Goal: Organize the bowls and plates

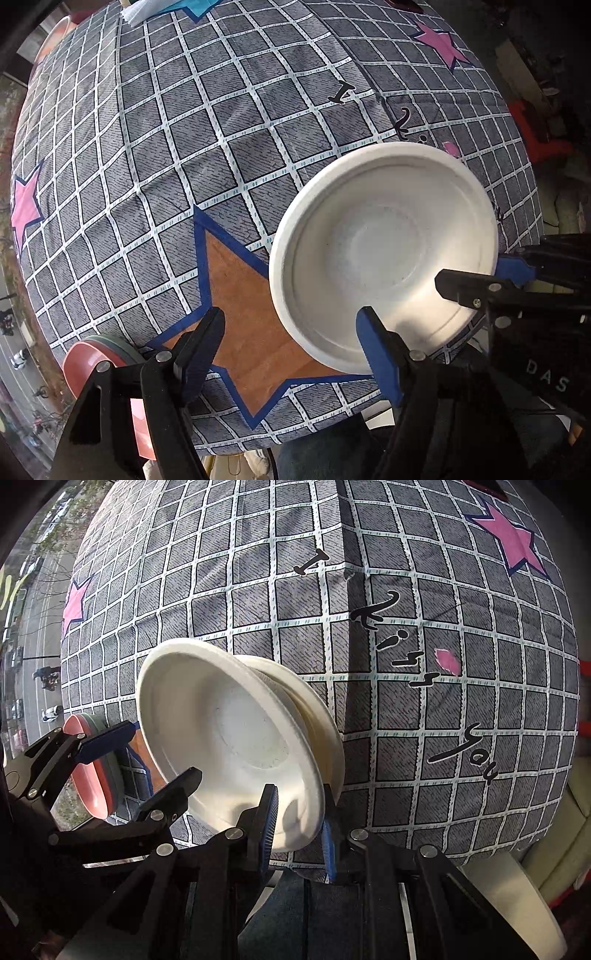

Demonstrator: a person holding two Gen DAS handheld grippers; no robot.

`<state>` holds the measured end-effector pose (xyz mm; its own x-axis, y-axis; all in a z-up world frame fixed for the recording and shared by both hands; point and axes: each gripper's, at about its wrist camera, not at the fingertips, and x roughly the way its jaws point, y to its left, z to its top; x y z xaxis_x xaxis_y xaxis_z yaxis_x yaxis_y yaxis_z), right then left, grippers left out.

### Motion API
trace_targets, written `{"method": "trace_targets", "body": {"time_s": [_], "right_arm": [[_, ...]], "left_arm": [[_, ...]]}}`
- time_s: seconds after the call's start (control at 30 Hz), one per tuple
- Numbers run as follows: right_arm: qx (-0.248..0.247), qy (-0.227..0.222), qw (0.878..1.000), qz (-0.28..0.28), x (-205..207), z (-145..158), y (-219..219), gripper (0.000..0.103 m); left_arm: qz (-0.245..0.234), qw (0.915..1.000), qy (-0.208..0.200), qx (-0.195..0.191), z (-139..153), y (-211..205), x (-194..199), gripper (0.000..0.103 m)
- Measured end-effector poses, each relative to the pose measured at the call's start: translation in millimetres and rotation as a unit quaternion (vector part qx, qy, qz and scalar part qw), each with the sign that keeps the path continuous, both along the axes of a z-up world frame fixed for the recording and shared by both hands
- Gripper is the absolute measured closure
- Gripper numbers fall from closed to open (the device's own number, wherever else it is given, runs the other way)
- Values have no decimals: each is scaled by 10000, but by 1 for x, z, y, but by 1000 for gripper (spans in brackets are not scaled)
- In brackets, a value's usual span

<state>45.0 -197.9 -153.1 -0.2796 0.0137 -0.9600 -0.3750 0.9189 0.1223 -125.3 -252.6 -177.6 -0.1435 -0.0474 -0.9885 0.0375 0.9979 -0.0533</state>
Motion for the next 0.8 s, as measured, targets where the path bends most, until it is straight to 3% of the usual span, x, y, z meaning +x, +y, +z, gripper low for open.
{"method": "trace_targets", "body": {"time_s": [0.07, 0.13, 0.23, 0.33, 0.8], "right_arm": [[-38, 15, 10000, -61, 1, -2, -3, 71], [17, -5, 9999, -107, 3, -2, -2, 34], [-3, -48, 10000, -78, 5, 0, -3, 31], [-63, -64, 9999, -110, 7, 0, -7, 14], [-199, 64, 9993, -315, -3, -7, -29, 14]], "left_arm": [[61, 10000, 2, 1, -4, 10, -7, 25], [124, 9999, -2, 9, -6, 23, -13, 25], [202, 9998, 7, 0, -4, 38, -13, 24], [211, 9998, 23, 4, 0, 46, -13, 24], [131, 9998, 139, 90, -19, 20, -5, 24]]}}
